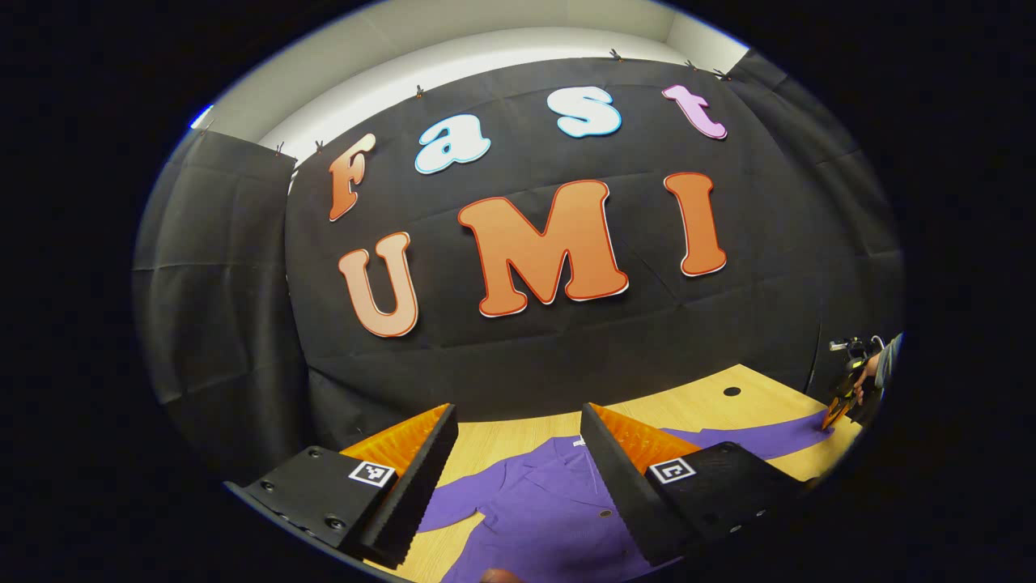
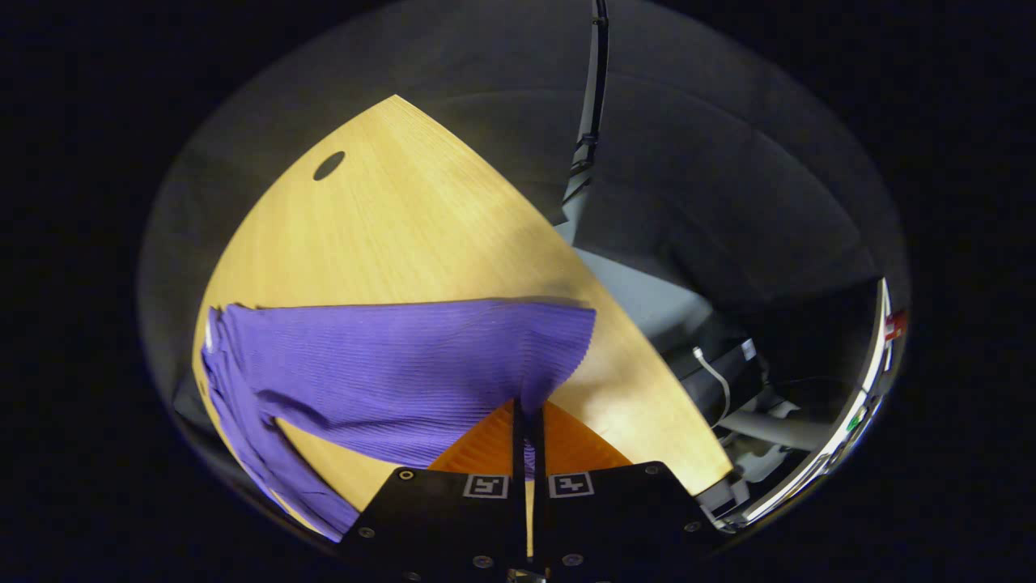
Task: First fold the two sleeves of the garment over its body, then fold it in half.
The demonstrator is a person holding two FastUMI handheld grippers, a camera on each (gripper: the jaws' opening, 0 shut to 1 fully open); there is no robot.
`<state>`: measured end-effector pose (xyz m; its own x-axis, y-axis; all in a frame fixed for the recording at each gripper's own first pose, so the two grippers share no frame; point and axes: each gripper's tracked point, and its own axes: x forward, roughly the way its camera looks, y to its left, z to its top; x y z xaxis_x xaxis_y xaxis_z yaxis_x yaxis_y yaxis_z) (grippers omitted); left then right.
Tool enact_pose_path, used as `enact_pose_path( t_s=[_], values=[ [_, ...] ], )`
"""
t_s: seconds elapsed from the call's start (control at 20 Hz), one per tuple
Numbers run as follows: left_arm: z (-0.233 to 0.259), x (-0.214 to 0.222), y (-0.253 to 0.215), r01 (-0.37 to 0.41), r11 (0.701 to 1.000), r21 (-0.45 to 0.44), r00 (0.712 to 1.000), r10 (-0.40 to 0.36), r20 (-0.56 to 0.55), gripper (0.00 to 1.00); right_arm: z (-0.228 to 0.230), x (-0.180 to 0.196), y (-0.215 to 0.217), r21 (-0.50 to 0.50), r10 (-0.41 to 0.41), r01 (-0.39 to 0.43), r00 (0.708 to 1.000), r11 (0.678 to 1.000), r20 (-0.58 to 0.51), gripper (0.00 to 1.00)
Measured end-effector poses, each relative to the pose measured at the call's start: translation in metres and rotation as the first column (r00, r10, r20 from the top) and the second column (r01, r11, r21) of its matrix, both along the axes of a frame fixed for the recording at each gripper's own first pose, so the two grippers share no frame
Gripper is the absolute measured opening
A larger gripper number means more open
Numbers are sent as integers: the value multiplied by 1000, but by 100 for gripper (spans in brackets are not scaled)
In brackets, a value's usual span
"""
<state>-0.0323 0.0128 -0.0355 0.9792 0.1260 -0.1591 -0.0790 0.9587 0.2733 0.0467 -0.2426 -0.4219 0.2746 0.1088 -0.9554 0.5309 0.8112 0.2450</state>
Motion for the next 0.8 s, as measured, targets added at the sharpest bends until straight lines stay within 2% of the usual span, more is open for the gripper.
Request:
enact_pose_path(
  t_s=[0.15, 0.35, 0.55, 0.8],
  values=[
    [0, 0, 4, 10, 1000, -11, 1000, -10, 6, 98, 32, 2, 6, -49, 31, -28, 998, 998, 60, 4],
    [1, 4, 8, 43, 998, -34, 999, -42, 17, 98, 89, 7, 39, -79, 62, -50, 984, 996, 164, 4],
    [3, 11, 19, 67, 996, -55, 997, -65, 36, 98, 140, 14, 79, -126, 115, -86, 963, 988, 243, 3],
    [1, 11, 32, 61, 994, -89, 998, -58, 35, 98, 204, 23, 141, -150, 183, -140, 929, 979, 323, 3]
  ],
)
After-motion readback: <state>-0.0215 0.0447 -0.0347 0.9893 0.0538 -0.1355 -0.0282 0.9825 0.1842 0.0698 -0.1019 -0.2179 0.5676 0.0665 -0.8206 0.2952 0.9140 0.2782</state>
